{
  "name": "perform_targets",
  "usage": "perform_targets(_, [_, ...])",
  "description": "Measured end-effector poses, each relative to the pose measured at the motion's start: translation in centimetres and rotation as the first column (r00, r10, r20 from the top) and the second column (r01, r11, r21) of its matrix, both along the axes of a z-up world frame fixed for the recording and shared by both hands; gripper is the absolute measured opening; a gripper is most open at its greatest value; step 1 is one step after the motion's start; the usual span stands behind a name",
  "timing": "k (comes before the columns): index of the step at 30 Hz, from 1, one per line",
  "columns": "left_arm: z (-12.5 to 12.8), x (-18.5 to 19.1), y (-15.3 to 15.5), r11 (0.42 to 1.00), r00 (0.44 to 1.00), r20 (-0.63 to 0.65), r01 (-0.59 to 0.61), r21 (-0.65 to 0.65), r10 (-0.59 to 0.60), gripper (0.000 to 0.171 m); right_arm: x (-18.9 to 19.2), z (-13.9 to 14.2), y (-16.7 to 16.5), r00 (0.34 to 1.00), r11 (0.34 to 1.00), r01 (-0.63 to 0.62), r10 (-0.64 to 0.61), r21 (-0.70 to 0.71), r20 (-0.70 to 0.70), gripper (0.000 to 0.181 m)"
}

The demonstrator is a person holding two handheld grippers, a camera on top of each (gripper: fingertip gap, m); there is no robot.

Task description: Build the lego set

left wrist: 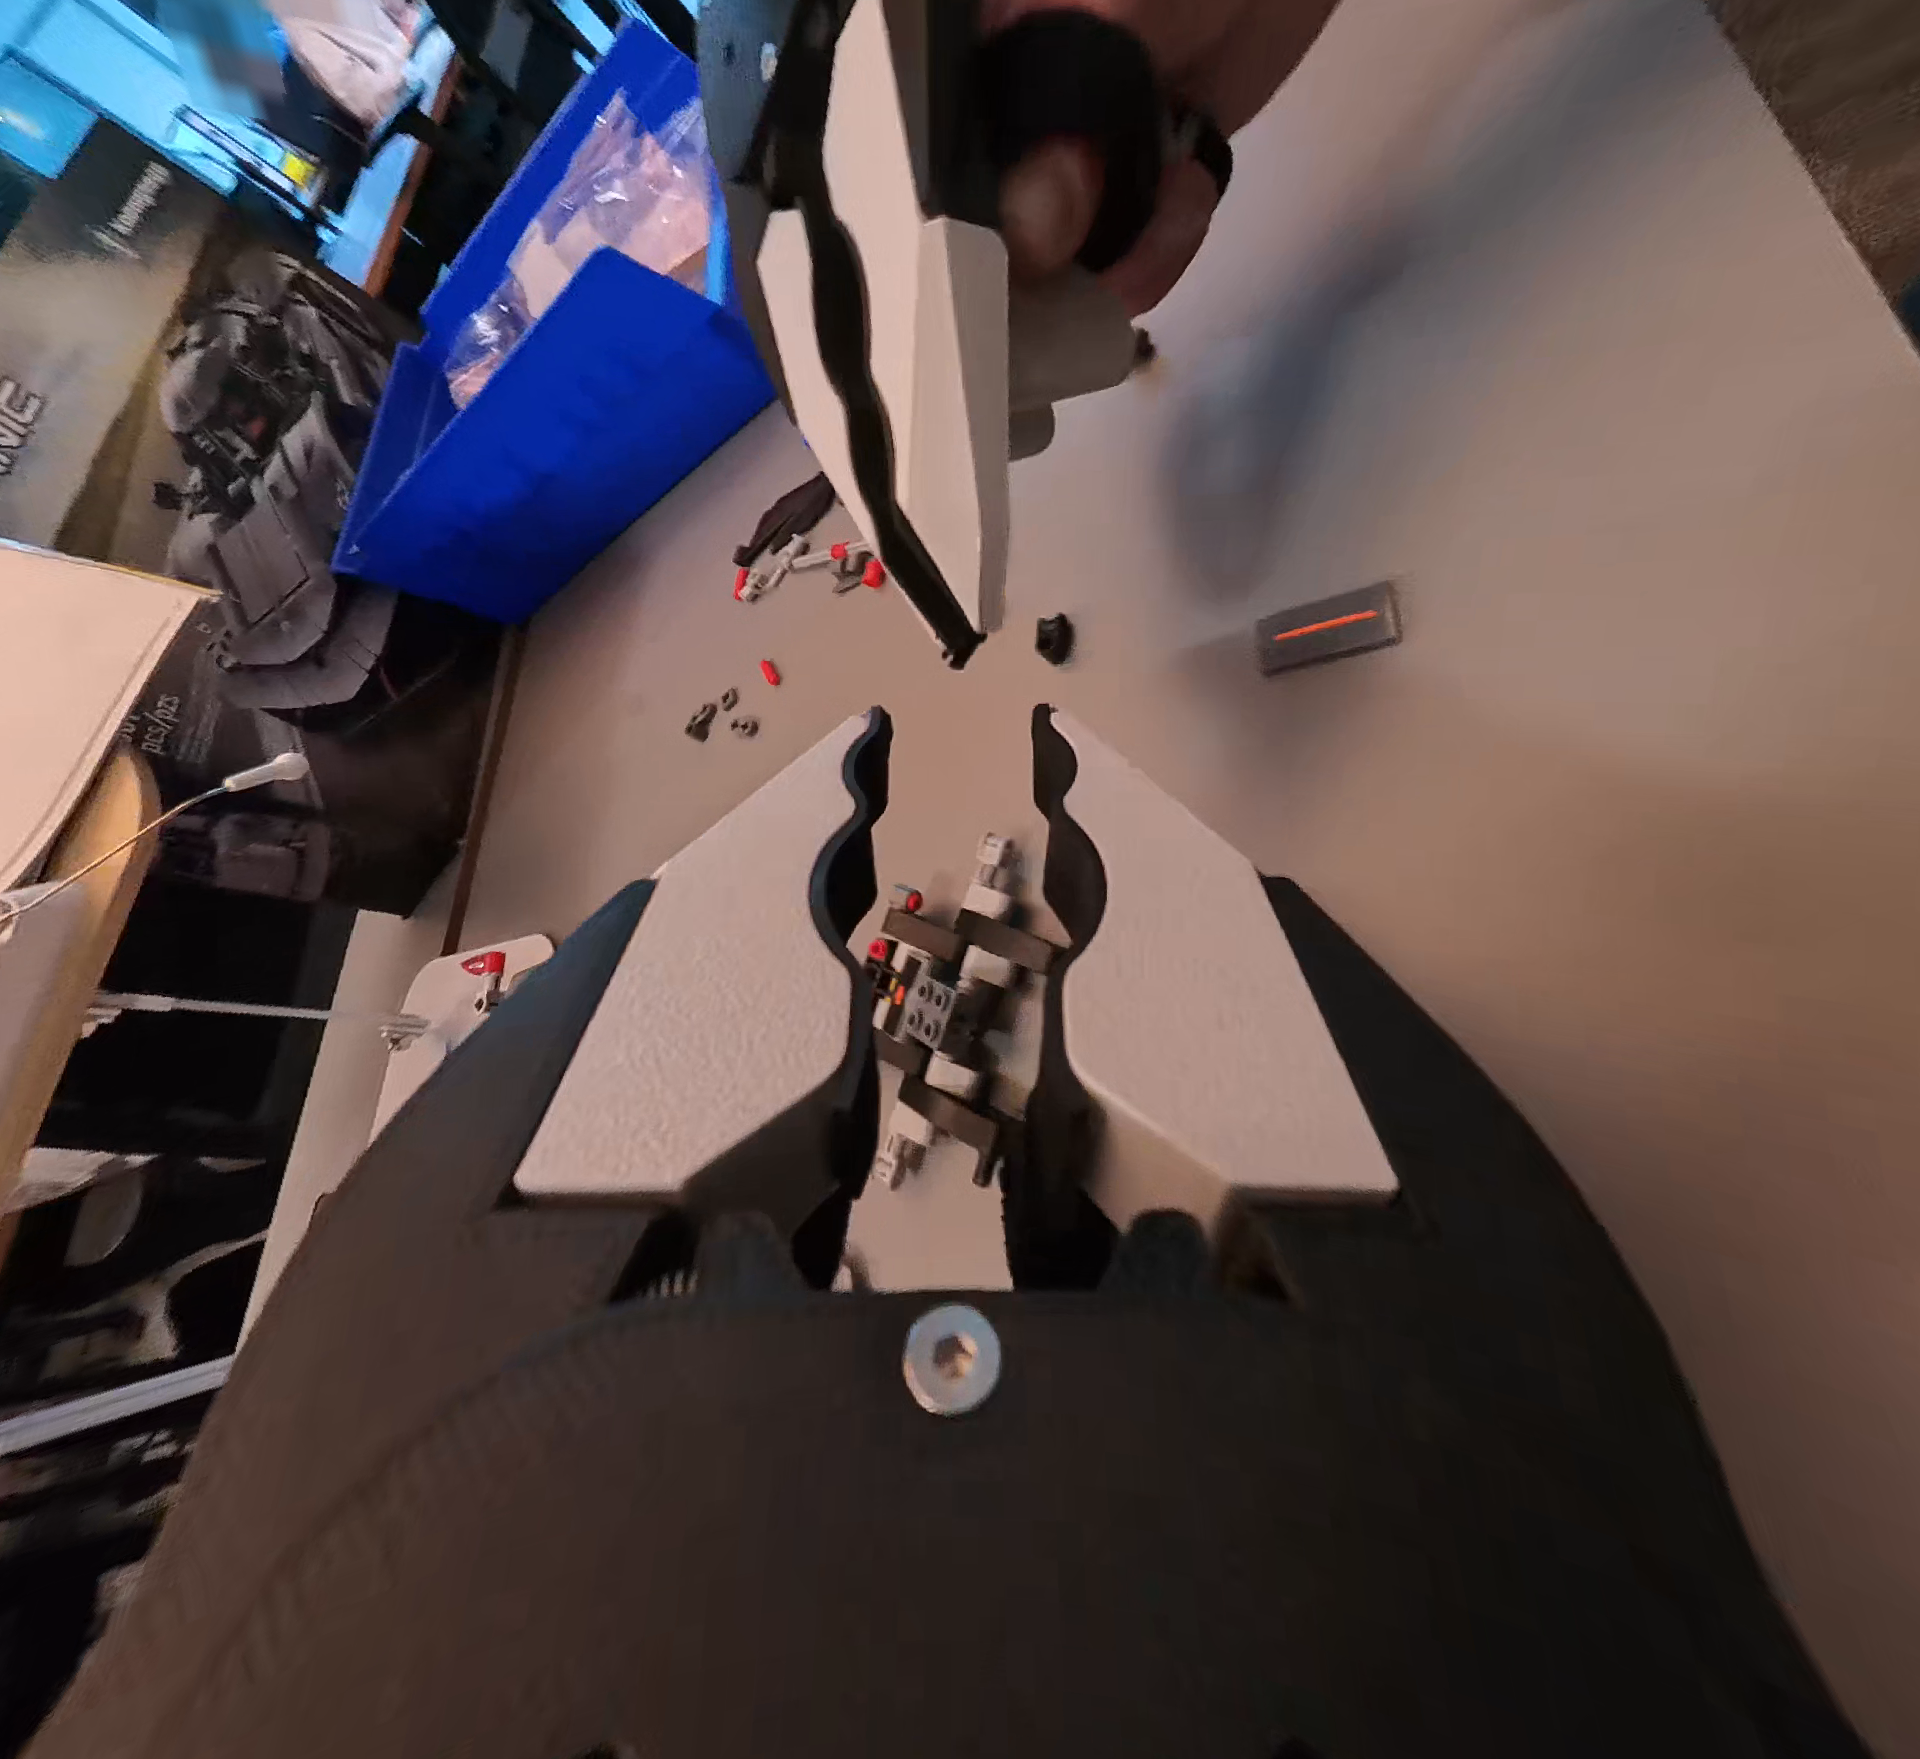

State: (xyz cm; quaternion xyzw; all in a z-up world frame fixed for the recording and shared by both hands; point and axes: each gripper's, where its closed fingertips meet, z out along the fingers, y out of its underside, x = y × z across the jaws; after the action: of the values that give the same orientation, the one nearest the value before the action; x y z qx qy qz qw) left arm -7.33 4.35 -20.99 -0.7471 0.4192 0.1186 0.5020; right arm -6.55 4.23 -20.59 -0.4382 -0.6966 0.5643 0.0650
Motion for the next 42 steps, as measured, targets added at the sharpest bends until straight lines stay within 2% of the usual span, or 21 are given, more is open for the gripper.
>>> perform_targets(3, [-0.2, 0.7, -0.4, 1.0, 1.0, -0.029, -0.011, -0.014, 0.011, 0.024, 0.6, 0.1, -0.8, 0.999, 0.998, -0.032, 0.033, -0.052, 0.015, 0.003])
perform_targets(13, [-1.1, 3.9, -1.9, 0.999, 0.999, 0.001, -0.041, 0.015, 0.041, 0.013, 2.9, -0.2, -3.3, 0.994, 0.975, -0.086, 0.097, -0.203, 0.046, 0.003])
perform_targets(17, [-1.0, 3.7, -1.6, 0.995, 0.997, 0.01, -0.081, 0.059, 0.08, 0.004, 3.0, -0.2, -3.1, 0.993, 0.96, -0.084, 0.103, -0.267, 0.055, 0.003])
perform_targets(22, [-0.9, 3.5, -1.0, 0.988, 0.994, 0.01, -0.113, 0.101, 0.113, 0.003, 2.8, -0.2, -2.4, 0.993, 0.949, -0.071, 0.097, -0.309, 0.07, 0.002])
perform_targets(24, [-0.6, 3.3, -0.8, 0.984, 0.991, 0.029, -0.134, 0.121, 0.132, 0.007, 2.8, -0.3, -2.1, 0.993, 0.948, -0.064, 0.092, -0.313, 0.075, 0.003])
perform_targets(27, [-0.4, 3.2, -0.9, 0.98, 0.991, 0.018, -0.136, 0.142, 0.135, 0.013, 2.7, -0.6, -1.9, 0.992, 0.947, -0.058, 0.091, -0.315, 0.091, 0.003])
perform_targets(31, [-0.8, 3.2, -1.0, 0.98, 0.989, -0.063, -0.124, 0.153, 0.135, 0.005, 2.3, -0.9, -1.9, 0.988, 0.939, -0.047, 0.094, -0.342, 0.122, 0.003])
perform_targets(34, [-1.1, 2.7, -0.9, 0.977, 0.985, -0.072, -0.142, 0.16, 0.155, 0.003, 1.8, -1.0, -1.8, 0.988, 0.935, -0.03, 0.082, -0.355, 0.131, 0.003])
perform_targets(42, [-0.3, 1.3, -0.8, 0.962, 0.976, 0.054, -0.215, 0.17, 0.209, 0.001, 0.9, -0.1, -0.9, 0.998, 0.935, 0.013, 0.009, -0.353, 0.06, 0.013])
